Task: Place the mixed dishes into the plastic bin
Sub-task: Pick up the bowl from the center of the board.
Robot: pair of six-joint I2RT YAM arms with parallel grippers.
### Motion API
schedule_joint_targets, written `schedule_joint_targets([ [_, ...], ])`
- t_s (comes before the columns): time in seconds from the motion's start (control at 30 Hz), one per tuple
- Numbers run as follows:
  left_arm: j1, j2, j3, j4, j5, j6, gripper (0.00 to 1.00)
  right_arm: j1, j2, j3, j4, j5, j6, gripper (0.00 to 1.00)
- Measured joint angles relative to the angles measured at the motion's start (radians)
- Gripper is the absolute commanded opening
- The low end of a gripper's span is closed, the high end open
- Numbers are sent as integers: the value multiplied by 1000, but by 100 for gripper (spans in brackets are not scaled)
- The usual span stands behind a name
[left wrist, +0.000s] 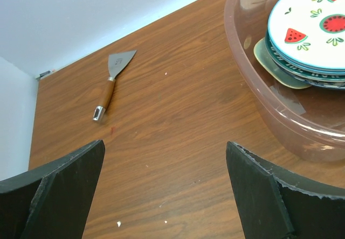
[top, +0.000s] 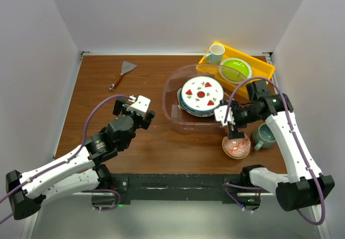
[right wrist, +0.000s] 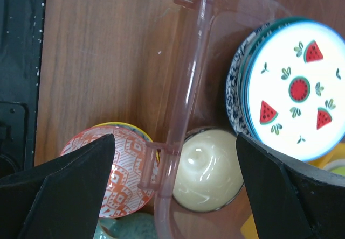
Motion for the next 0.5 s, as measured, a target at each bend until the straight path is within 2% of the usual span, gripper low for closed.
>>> schedule_joint_targets([
  [0.13,2,2,0,0,0,9,100,54,11,-25,-1,-10,-50,89],
  [0.23,5,5,-2,0,-3,10,100,122,39,-53,0,-3,-76,74],
  [0.3,6,7,-6,1,-4,10,100,166,55,-71,2,14,-97,70],
  [0.33,6,9,-8,2,-5,11,100,185,59,-82,2,21,-106,64],
  [0.5,9,25,-14,3,-7,11,100,270,60,-103,1,76,-143,55],
])
